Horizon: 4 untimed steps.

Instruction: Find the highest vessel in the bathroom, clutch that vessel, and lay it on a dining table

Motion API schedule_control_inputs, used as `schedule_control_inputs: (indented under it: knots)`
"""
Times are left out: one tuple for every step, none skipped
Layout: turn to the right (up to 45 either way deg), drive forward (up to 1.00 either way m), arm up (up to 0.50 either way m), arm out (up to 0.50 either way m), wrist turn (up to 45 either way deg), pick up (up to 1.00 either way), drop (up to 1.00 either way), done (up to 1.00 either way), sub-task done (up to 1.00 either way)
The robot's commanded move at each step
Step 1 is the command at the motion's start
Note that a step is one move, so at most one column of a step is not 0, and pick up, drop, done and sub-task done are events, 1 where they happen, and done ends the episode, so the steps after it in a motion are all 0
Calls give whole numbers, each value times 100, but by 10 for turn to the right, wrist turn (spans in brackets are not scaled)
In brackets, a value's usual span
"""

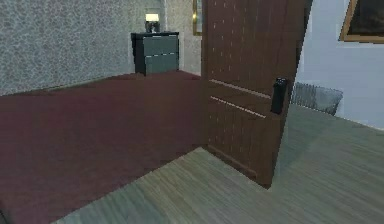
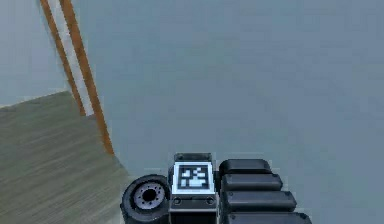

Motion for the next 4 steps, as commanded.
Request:
schedule_control_inputs:
  knots:
    - [0, 75, 0, 0, 0, 0, 0, 0, 0]
    - [-390, 0, 0, 0, 0, 0, 0, 0, 0]
    - [0, 30, 0, 0, 0, 0, 0, 0, 0]
    - [-210, 0, 0, 0, 0, 0, 0, 0, 0]
